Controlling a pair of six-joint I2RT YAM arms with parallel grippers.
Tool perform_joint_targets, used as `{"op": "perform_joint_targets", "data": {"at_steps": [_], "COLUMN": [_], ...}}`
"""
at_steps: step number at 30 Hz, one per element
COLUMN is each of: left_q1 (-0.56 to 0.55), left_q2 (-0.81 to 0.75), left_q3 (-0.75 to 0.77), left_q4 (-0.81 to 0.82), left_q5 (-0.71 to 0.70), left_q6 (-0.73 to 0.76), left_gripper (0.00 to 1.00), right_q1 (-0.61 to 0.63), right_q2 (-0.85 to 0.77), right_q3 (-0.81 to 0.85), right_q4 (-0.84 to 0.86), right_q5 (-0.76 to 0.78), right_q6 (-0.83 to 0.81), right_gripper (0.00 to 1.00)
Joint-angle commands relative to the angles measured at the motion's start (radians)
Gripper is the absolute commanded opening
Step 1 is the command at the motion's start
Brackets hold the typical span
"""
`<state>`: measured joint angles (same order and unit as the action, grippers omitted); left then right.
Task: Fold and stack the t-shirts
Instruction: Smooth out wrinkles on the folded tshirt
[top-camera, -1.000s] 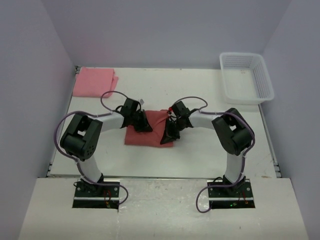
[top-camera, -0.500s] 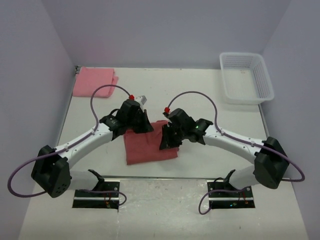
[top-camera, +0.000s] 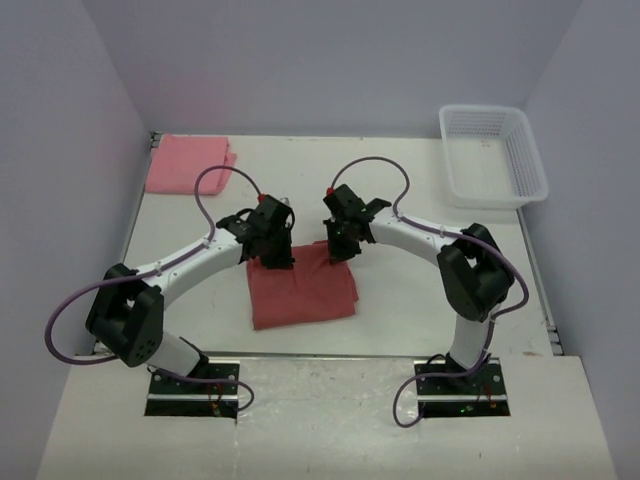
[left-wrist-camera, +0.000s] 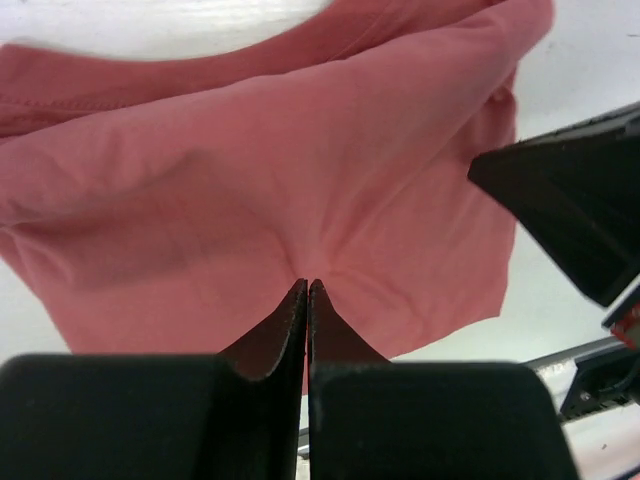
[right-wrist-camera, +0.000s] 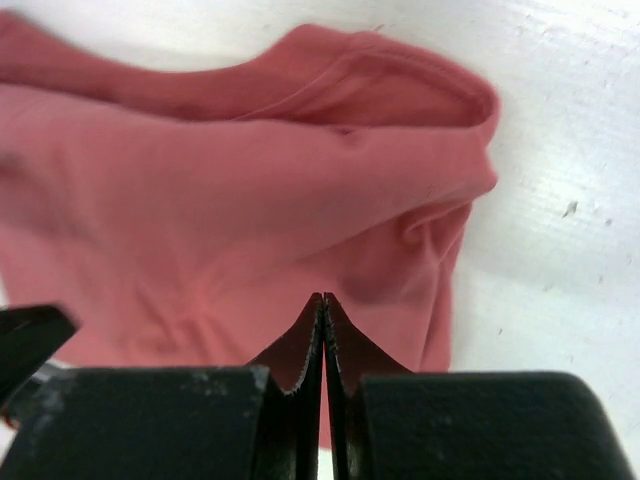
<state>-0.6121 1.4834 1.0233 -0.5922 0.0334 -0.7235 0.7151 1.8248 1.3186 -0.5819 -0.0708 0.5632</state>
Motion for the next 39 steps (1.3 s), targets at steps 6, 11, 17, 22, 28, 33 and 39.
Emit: {"op": "perform_joint_targets", "data": {"at_steps": [6, 11, 17, 22, 28, 33, 39], "left_q1": [0.032, 0.069, 0.159, 0.229, 0.27, 0.307, 0.333], "left_q2": [0.023, 0.075, 0.133, 0.178, 0.232, 0.301, 0.351], "left_q3": [0.032, 0.044, 0.057, 0.109, 0.158, 0.155, 0.086], "left_q4": [-0.087, -0.121, -0.129, -0.115, -0.124, -0.101, -0.057], "left_q5": [-0.11, -0.131, -0.145, -0.148, -0.155, -0.148, -0.107], "left_q6": [-0.048, -0.073, -0.073, -0.054, -0.044, -0.044, -0.048], "left_gripper": [0.0, 0.0, 0.0, 0.0, 0.0, 0.0, 0.0], "right_q1": [-0.071, -0.088, -0.115, -0.134, -0.147, -0.164, -0.187], "right_q2": [0.119, 0.188, 0.249, 0.294, 0.291, 0.294, 0.318], "right_q3": [0.131, 0.194, 0.24, 0.29, 0.303, 0.309, 0.314], "right_q4": [-0.007, -0.015, -0.033, -0.071, -0.091, -0.113, -0.121], "right_q5": [-0.081, -0.106, -0.15, -0.162, -0.161, -0.164, -0.193], "right_q6": [-0.057, -0.077, -0.079, -0.071, -0.068, -0.063, -0.054], "right_gripper": [0.0, 0.0, 0.0, 0.0, 0.0, 0.0, 0.0]}}
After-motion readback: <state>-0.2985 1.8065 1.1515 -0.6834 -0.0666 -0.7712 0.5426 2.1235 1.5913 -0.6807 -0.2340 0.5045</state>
